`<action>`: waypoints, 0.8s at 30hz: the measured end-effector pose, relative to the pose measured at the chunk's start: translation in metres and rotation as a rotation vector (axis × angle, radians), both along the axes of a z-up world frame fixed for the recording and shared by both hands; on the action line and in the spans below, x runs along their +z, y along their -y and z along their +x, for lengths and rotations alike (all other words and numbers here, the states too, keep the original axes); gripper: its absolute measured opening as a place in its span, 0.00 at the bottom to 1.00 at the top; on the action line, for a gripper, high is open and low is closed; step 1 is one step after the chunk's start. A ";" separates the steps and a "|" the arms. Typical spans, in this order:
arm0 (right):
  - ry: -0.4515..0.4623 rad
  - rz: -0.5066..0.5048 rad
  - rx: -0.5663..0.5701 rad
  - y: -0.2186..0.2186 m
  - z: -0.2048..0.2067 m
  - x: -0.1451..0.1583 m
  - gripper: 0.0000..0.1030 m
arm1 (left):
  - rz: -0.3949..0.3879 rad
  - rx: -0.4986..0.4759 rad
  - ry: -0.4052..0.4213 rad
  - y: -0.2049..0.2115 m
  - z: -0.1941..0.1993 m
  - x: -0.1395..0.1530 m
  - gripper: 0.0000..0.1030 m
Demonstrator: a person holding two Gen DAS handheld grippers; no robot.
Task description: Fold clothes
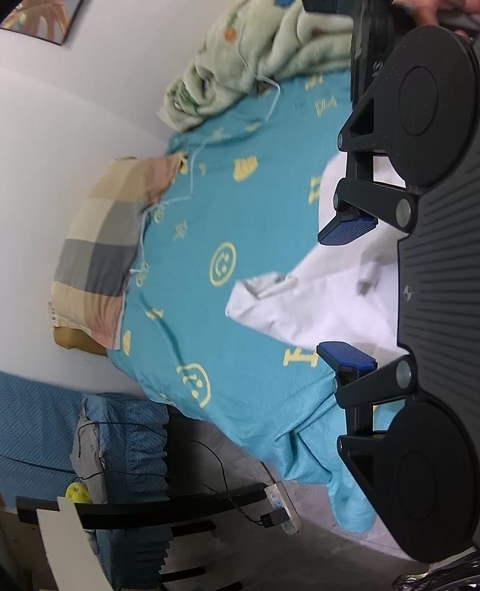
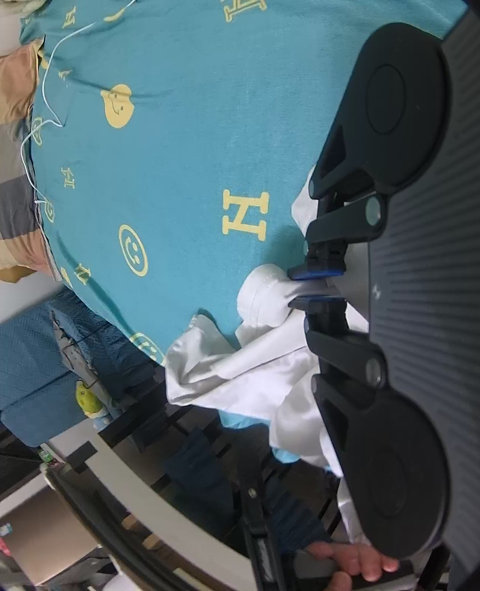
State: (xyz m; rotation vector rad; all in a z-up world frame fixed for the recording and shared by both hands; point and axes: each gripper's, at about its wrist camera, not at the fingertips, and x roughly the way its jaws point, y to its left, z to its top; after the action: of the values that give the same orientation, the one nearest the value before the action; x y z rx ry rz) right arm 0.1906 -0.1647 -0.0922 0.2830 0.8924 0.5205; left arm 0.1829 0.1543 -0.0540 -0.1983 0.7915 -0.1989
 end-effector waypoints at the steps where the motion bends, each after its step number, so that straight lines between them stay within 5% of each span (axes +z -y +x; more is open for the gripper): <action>1: 0.009 0.004 -0.002 0.002 -0.003 0.005 0.14 | 0.001 -0.005 0.005 0.001 -0.009 0.006 0.59; 12: 0.079 -0.010 -0.049 0.015 -0.079 0.059 0.17 | -0.014 0.048 -0.023 0.021 -0.108 0.026 0.61; 15: 0.071 -0.042 -0.083 0.012 -0.095 0.063 0.33 | 0.052 0.012 -0.020 0.035 -0.114 0.023 0.61; 24: 0.148 -0.202 -0.135 -0.014 -0.119 0.071 0.43 | 0.055 0.027 -0.040 0.032 -0.102 0.014 0.61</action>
State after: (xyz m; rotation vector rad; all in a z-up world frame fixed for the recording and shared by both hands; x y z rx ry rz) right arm 0.0712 -0.1504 -0.0217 0.1181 0.7695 0.3184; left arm 0.0812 0.1227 -0.0401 -0.1612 0.8325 -0.1474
